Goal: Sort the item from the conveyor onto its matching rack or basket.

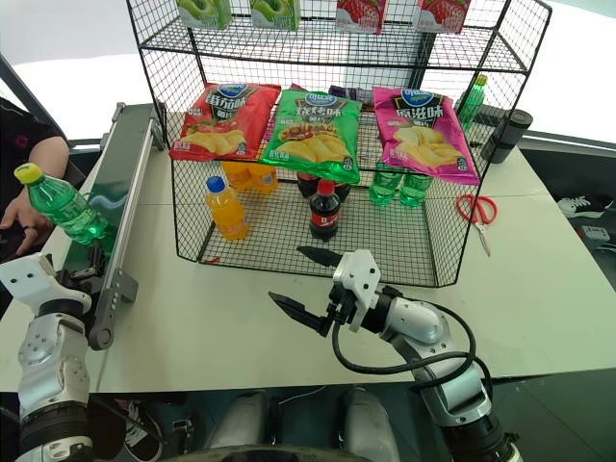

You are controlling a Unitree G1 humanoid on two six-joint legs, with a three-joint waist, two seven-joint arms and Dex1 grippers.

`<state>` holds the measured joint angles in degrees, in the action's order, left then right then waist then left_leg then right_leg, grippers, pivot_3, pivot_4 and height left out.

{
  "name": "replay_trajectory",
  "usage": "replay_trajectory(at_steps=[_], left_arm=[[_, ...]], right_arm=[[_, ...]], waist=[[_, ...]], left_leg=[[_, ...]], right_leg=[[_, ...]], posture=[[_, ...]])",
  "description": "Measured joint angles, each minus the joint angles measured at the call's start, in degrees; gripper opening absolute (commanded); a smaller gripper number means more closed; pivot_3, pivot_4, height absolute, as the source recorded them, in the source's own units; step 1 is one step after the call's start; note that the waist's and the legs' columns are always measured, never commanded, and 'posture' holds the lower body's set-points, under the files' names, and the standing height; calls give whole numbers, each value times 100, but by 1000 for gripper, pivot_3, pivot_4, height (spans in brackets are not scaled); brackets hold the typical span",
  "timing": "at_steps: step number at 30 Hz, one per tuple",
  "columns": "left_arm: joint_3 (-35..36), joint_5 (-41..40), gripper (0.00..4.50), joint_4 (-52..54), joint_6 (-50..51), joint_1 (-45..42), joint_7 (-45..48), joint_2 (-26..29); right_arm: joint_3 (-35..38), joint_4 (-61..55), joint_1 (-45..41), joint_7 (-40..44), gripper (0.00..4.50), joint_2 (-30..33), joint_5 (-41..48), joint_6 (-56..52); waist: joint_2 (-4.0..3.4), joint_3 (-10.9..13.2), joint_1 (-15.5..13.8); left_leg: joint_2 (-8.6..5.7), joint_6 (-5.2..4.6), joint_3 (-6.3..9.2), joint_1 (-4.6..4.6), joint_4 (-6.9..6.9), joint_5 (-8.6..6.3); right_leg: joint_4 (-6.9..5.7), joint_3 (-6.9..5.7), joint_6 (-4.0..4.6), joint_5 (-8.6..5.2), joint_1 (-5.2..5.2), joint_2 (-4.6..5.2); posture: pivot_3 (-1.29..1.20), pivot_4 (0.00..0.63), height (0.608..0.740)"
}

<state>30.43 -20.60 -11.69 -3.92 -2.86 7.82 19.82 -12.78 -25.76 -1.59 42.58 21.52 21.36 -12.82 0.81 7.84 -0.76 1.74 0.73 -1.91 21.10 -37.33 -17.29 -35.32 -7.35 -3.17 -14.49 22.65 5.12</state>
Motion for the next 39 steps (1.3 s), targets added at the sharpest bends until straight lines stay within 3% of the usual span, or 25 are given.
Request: replay_trajectory(at_steps=[19,22,24,33,39], left_arm=[[14,3,4500,0,-43,-30,-41,40],[24,3,3695,1,-59,-34,-57,50],[50,1,2909,9,-81,-34,-53,60],[-41,8,2883,418,4,-26,227,284],[-615,-267,2883,1816,422,297,1337,824]], right_arm=[[0,3,-87,70,4455,-8,25,-113],[-1,17,-87,85,4500,-11,25,-111],[-2,35,-86,113,4500,-17,25,-97],[7,178,-81,168,4500,-15,-2,93],[405,222,-70,185,4500,229,88,105]], waist=[[0,0,0],[0,0,0],[0,0,-7],[20,5,-2],[16,11,3]], left_leg=[[0,0,0,0,0,0],[0,0,0,0,0,0],[0,0,1,1,0,0],[0,1,8,16,-1,1],[-2,3,5,17,1,1]], right_leg=[[0,0,0,0,0,0],[0,0,0,0,0,0],[0,-2,0,0,0,1],[4,-10,0,0,7,1],[8,-9,0,0,7,8]], posture=[[0,150,734],[0,150,734],[0,150,734],[0,150,734],[0,150,734]])
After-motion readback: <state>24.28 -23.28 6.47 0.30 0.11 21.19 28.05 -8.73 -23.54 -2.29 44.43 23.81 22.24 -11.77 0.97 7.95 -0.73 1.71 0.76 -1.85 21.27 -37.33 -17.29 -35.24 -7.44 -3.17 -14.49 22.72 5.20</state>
